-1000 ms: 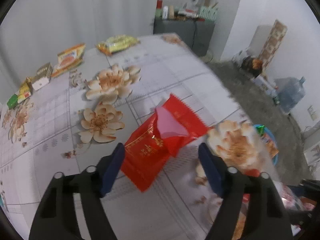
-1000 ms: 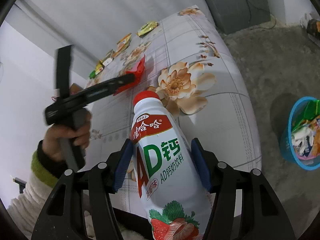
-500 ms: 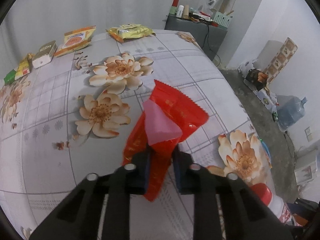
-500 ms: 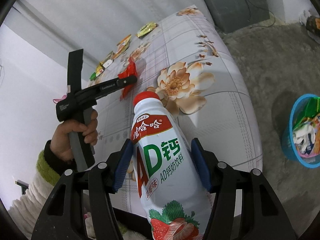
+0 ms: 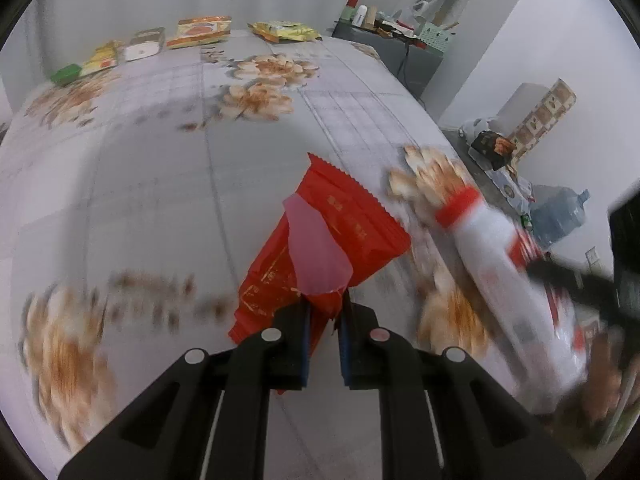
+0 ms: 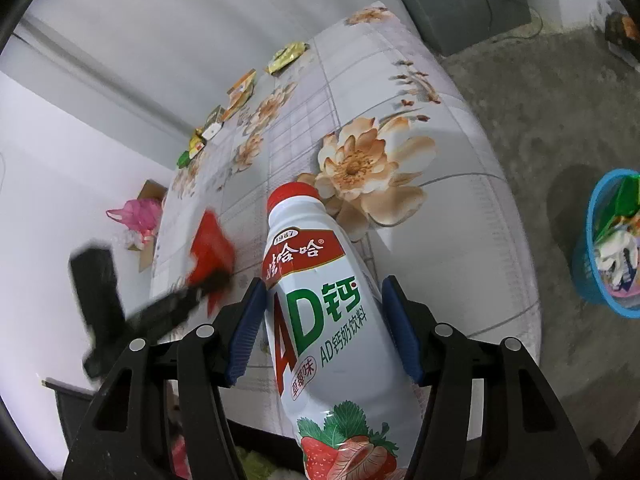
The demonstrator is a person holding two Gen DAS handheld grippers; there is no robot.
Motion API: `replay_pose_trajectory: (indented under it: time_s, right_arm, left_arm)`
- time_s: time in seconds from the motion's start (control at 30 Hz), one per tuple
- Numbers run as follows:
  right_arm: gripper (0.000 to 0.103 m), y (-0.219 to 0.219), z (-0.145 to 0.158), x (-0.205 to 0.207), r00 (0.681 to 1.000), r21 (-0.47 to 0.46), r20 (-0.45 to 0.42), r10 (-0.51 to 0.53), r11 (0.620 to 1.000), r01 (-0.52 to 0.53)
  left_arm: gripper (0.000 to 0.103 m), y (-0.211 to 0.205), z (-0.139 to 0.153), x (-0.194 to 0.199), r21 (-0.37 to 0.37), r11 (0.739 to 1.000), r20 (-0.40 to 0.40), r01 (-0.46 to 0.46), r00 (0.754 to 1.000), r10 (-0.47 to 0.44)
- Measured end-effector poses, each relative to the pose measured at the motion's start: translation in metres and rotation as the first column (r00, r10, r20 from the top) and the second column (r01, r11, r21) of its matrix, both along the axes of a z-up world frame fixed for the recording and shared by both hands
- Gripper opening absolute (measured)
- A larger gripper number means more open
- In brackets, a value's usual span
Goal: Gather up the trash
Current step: 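Lift the white bottle with the right tool while the left tool lifts the red wrapper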
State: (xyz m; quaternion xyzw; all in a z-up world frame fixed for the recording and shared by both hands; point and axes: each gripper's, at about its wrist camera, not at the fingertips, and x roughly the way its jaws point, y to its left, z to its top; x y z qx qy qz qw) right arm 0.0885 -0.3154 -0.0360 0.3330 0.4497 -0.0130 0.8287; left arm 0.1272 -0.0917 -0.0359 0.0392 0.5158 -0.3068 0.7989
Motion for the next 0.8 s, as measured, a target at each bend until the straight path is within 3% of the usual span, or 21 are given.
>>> replay_pose_trajectory:
  time_s: [0.13,0.4,0.8]
  right_arm:
    - [0.057,0.012,0.004,0.011,0.998,-0.050,-0.037,0.051,0.997,-0.053]
    - [0.059,0.031,0.009,0.036,0.973,-0.153,-0.144,0.182,0.967,-0.203]
    - [0.056,0.044,-0.006,0.051,0.944,-0.123,-0.222,0.245,0.953,-0.277]
  left_arm:
    - [0.011,0.009,-0.001,-0.030,0.017,1.000,0.034,-0.021,0.999,0.020]
    - [0.011,0.000,-0.004,-0.050,0.098,0.995,0.149,0.008,0.989,-0.023]
    - [0.011,0.001,-0.004,-0.052,0.094,0.996,0.161,0.013,0.987,-0.028]
